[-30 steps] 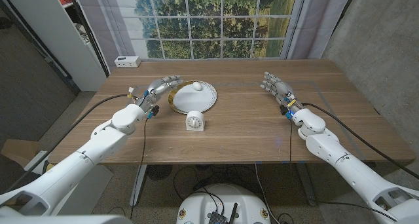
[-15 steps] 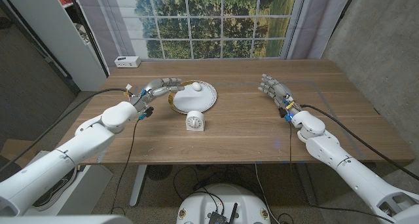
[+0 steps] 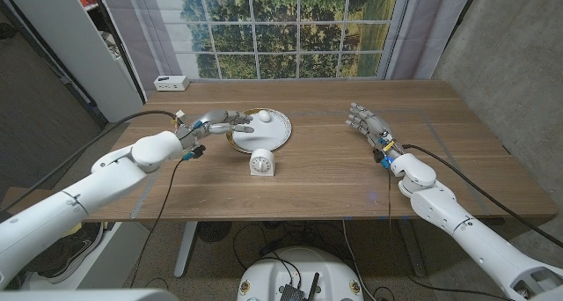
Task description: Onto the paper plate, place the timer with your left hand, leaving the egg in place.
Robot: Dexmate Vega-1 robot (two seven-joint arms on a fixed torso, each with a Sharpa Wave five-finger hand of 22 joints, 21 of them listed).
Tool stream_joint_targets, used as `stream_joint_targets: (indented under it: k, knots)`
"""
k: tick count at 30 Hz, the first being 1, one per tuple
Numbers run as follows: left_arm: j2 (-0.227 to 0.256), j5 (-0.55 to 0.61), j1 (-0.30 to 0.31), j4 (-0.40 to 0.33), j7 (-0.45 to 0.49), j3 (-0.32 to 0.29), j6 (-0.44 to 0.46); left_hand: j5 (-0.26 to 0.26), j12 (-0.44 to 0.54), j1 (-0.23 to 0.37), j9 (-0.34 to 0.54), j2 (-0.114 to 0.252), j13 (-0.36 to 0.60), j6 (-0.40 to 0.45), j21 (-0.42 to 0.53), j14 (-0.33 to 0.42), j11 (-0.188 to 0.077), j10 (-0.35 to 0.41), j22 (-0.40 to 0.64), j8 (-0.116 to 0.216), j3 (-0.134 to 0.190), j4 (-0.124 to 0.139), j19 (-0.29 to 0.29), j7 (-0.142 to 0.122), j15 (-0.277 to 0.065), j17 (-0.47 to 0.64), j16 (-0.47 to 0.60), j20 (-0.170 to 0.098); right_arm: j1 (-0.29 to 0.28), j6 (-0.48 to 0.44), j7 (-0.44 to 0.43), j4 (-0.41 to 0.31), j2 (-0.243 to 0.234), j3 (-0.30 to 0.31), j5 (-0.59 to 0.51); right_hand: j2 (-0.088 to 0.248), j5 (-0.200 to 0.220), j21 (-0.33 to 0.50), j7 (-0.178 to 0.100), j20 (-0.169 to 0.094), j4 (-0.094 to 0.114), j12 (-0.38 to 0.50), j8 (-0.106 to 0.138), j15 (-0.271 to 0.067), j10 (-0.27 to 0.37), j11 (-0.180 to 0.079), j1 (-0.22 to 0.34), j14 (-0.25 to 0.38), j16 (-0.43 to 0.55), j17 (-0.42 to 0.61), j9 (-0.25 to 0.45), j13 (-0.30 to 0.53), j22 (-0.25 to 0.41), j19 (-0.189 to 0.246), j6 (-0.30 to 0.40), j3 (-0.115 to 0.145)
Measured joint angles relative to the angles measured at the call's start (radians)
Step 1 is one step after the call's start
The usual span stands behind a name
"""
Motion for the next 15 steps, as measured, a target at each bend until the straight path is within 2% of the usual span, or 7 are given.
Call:
stream_joint_targets:
  k: [8, 15]
  knots:
    - [0.105, 0.098, 0.007, -0.147, -0.032, 0.000, 0.125, 0.018, 0.004, 0.000, 0.000, 0.000, 0.001, 0.011, -0.004, 0.009, -0.009, 0.009, 0.005, 0.000, -0.008, 0.000, 0.002, 0.011, -0.002, 0.005, 0.000, -0.002, -0.029, 0.009, -0.009, -0.028, -0.011, 0.006, -0.003, 0.000, 0.000, 0.000, 0.000, 0.000, 0.000, 0.000, 0.000, 0.004, 0.004, 0.004, 0.000, 0.004, 0.007, 0.000, 0.000, 0.000, 0.000, 0.000, 0.000, 0.000]
    - [0.185, 0.184, -0.002, -0.259, -0.078, 0.001, 0.223, 0.031, 0.004, 0.016, 0.000, 0.008, 0.006, 0.004, -0.013, 0.008, -0.009, 0.009, 0.005, 0.000, -0.012, 0.004, 0.009, 0.005, -0.002, 0.005, 0.000, -0.002, -0.054, 0.011, -0.015, -0.054, -0.025, 0.013, -0.003, 0.000, 0.000, -0.006, 0.005, 0.000, 0.000, 0.000, 0.000, 0.004, 0.006, 0.006, 0.000, 0.004, 0.007, 0.000, -0.002, 0.000, 0.000, 0.000, -0.005, 0.000]
